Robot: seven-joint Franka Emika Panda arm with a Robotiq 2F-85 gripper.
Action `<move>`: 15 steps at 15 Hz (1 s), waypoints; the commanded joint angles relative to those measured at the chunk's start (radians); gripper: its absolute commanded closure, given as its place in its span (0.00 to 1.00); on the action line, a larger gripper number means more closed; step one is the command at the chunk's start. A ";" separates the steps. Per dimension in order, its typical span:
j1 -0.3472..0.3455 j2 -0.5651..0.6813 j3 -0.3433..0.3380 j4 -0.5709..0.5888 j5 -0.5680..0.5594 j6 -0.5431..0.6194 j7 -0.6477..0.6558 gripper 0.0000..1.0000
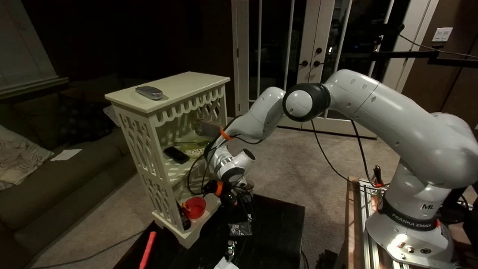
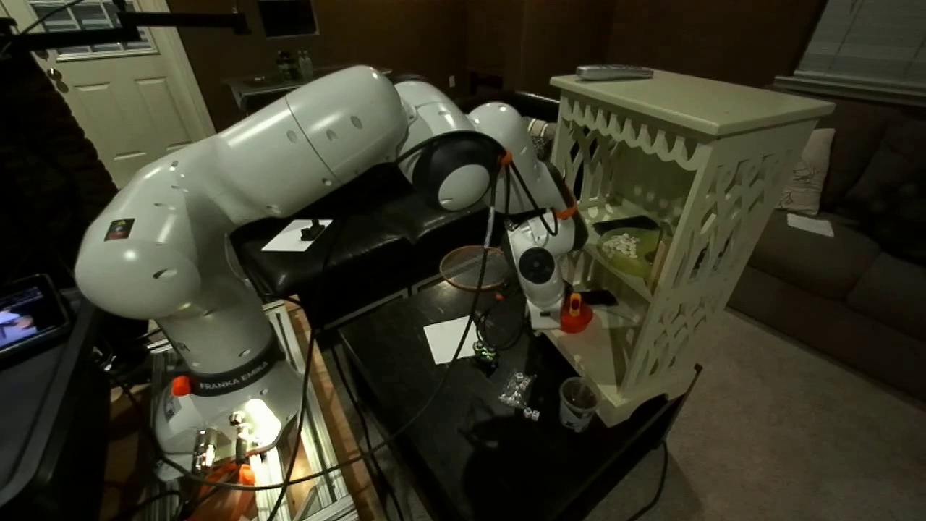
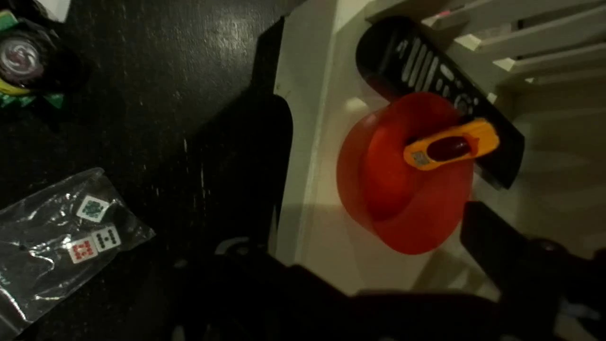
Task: Remove the orange object from the cupboard
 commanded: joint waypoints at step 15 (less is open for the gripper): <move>0.074 0.131 -0.033 0.182 0.083 -0.004 -0.054 0.00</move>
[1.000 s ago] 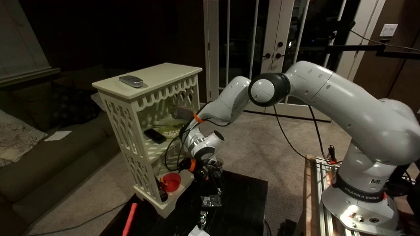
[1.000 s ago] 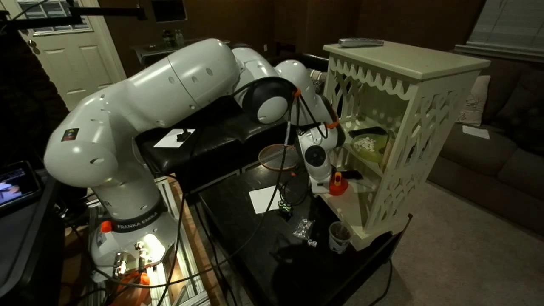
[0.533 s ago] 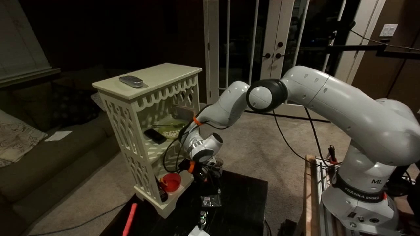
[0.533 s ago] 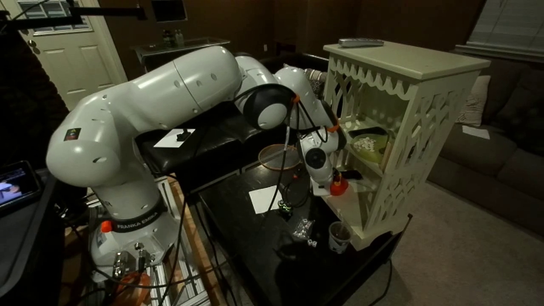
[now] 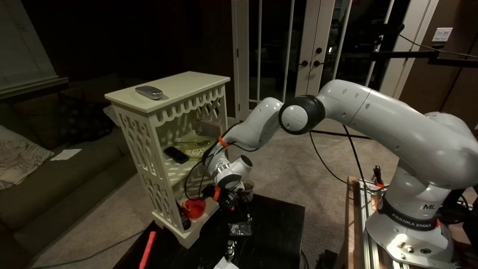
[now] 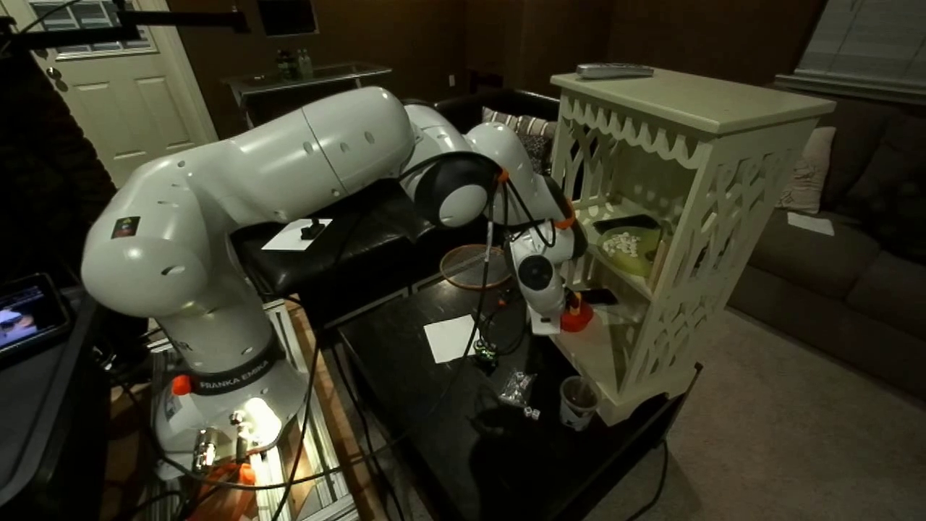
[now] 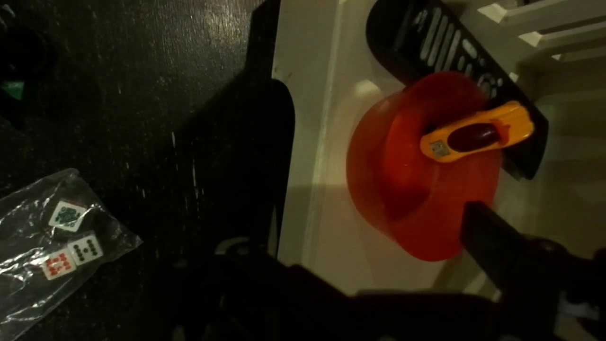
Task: Remove the orange object from the cupboard
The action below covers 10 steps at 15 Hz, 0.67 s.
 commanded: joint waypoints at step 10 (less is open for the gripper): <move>0.103 0.137 -0.053 0.254 0.134 -0.005 -0.076 0.00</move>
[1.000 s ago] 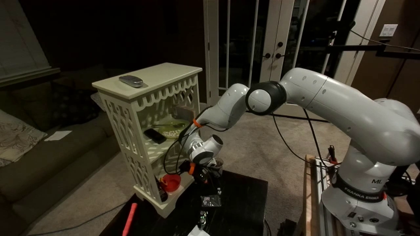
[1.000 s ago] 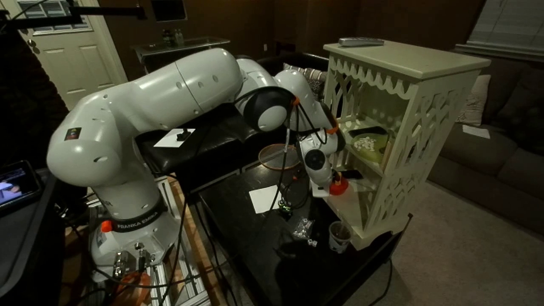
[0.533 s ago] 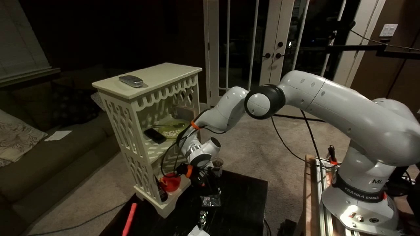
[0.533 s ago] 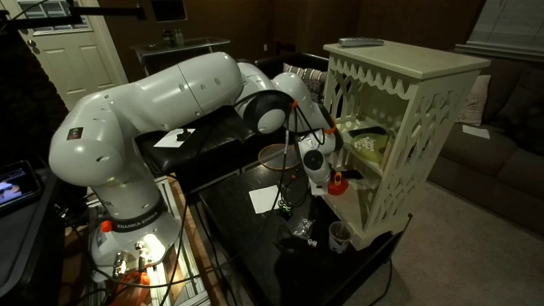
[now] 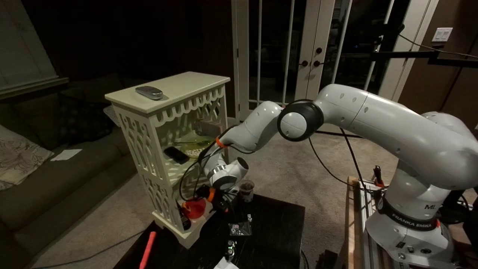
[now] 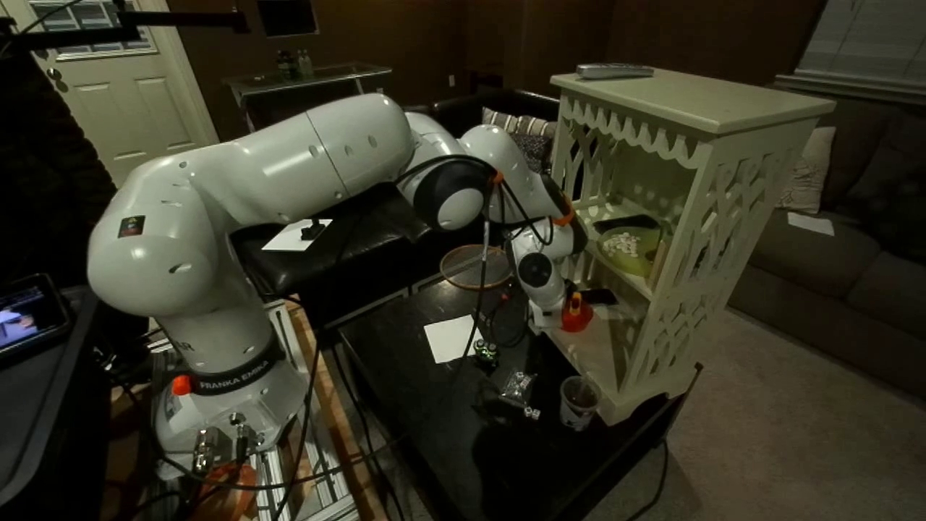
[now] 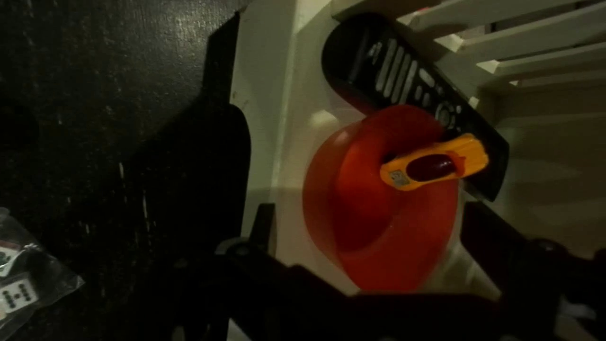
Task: Remove the orange object from the cupboard
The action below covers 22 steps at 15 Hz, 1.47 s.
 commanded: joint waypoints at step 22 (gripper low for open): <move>0.132 0.098 -0.151 0.164 0.115 0.115 -0.022 0.99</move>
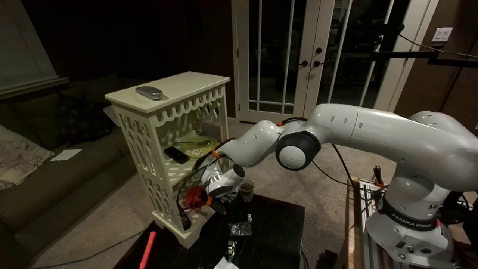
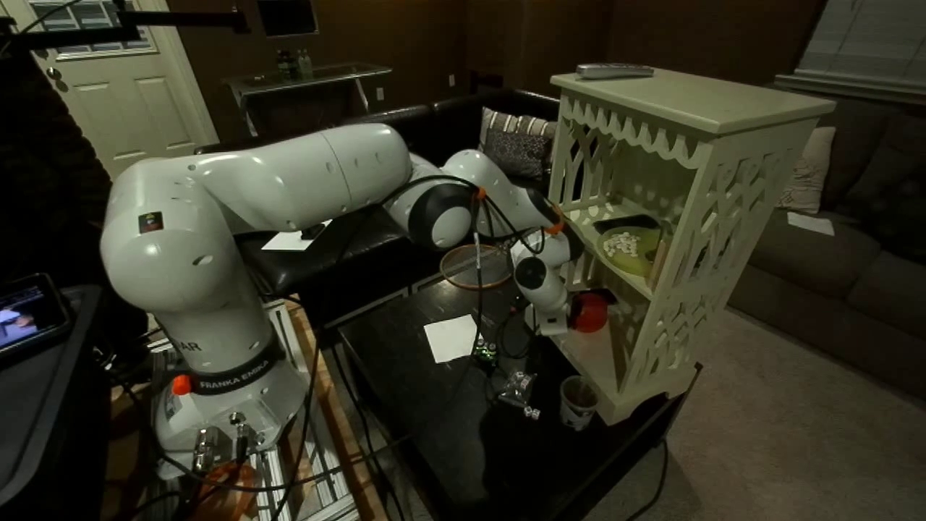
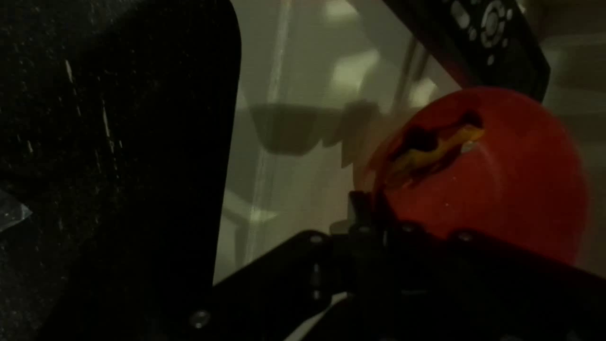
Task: Remove the orange object from the cupboard
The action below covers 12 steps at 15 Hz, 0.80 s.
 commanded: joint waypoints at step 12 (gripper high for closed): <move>-0.242 -0.398 0.222 -0.696 0.036 0.107 -0.278 0.99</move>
